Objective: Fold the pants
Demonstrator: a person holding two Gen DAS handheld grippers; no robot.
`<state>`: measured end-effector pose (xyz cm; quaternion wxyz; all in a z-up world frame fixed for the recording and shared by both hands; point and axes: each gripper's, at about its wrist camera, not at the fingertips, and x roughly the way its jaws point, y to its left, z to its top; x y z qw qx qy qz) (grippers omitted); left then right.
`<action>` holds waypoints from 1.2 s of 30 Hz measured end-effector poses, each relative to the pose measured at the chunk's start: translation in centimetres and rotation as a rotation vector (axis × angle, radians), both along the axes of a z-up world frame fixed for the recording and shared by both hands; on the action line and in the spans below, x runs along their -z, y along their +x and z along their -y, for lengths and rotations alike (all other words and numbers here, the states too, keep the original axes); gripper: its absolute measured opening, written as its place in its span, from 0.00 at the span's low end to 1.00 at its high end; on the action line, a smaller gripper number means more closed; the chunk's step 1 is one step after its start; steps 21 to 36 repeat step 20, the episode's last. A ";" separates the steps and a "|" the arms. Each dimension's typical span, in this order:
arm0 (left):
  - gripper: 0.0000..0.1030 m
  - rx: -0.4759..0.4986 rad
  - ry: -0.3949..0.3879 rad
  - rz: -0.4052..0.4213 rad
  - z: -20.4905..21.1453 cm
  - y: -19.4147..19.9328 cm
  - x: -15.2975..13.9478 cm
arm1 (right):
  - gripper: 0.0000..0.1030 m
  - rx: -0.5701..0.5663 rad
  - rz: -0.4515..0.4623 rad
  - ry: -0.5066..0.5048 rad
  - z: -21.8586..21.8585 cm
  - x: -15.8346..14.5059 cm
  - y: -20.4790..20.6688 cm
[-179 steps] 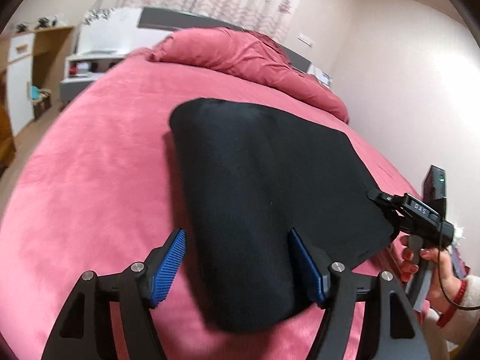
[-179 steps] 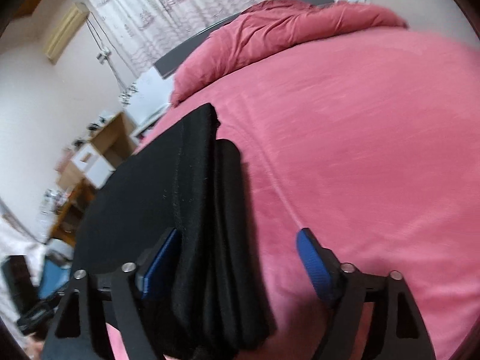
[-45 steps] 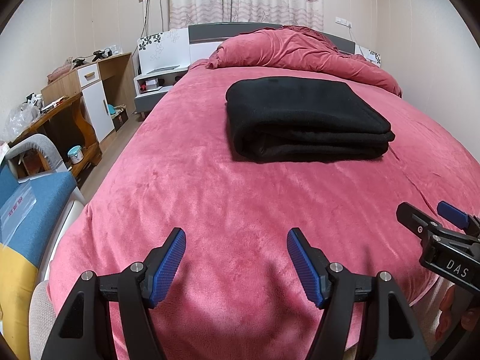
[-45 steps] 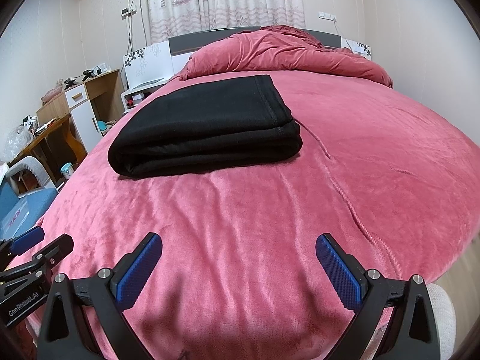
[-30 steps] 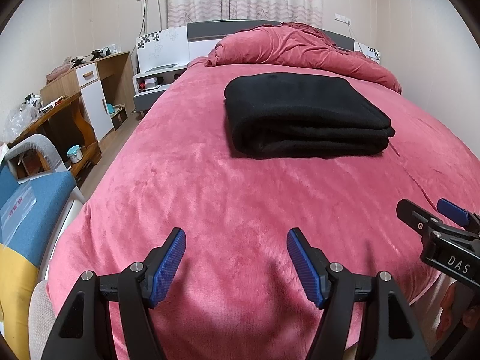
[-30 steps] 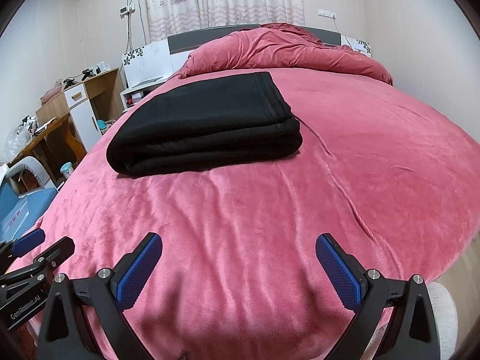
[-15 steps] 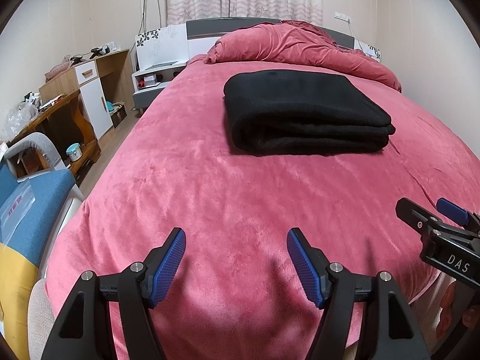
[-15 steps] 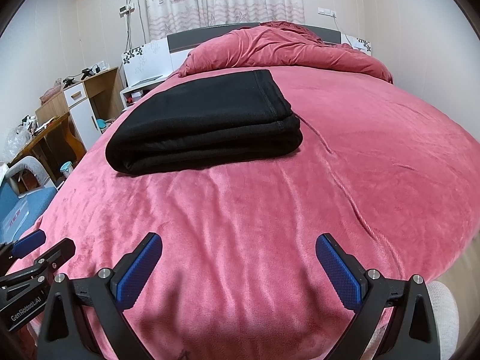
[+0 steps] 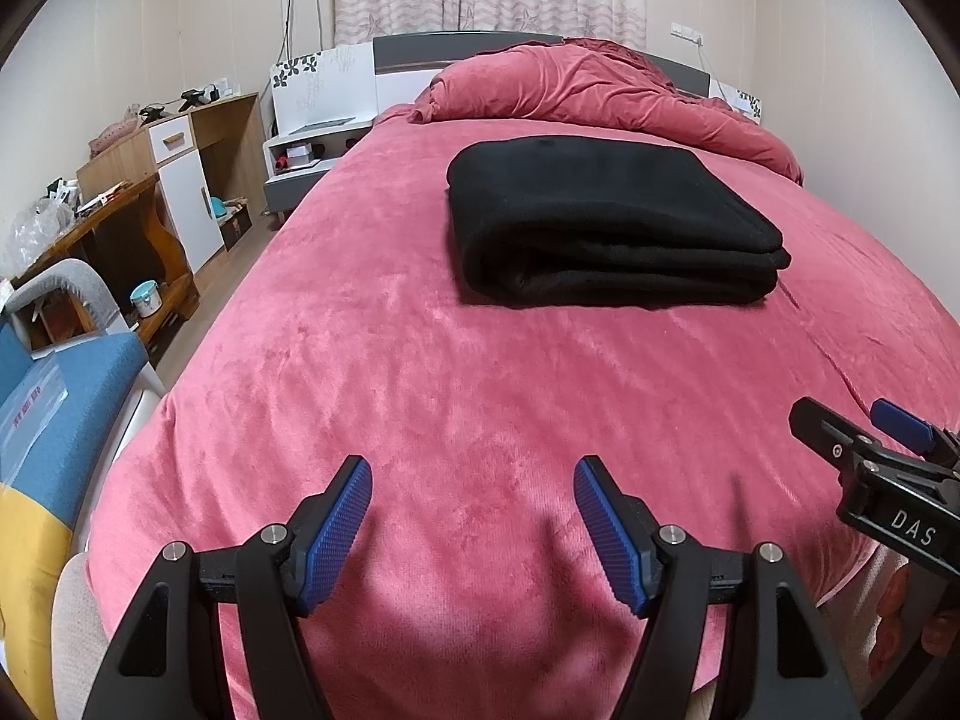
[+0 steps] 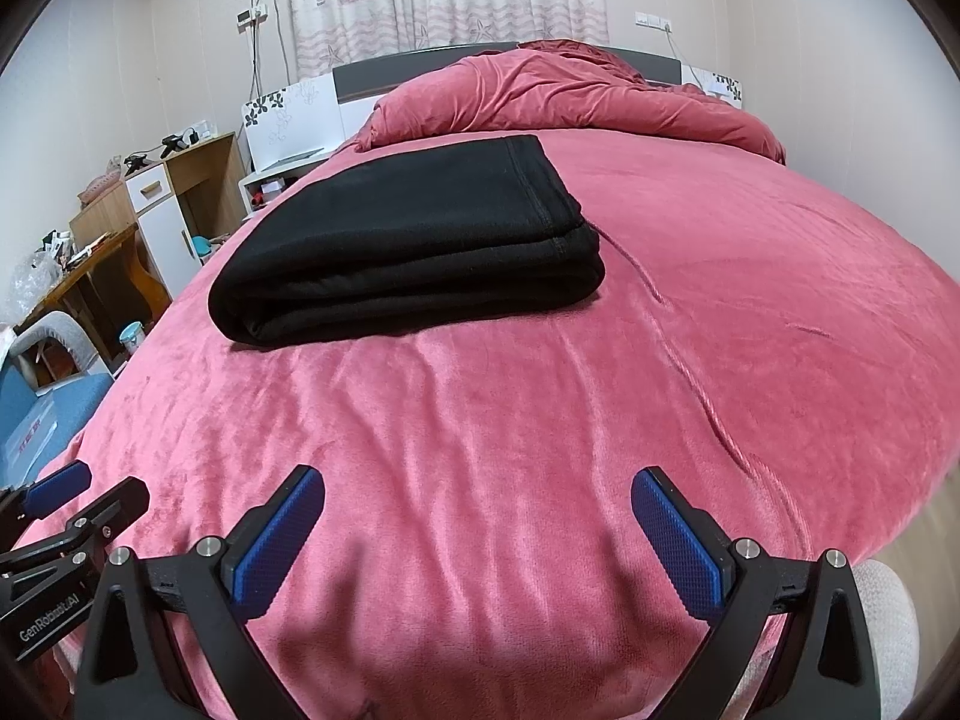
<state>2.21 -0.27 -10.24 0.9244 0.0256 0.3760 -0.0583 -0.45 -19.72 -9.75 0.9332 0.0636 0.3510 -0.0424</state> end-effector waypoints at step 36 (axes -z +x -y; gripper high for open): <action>0.69 -0.004 0.007 -0.003 0.0 0.0 0.4 | 1.00 0.000 -0.013 0.004 -0.2 0.4 0.2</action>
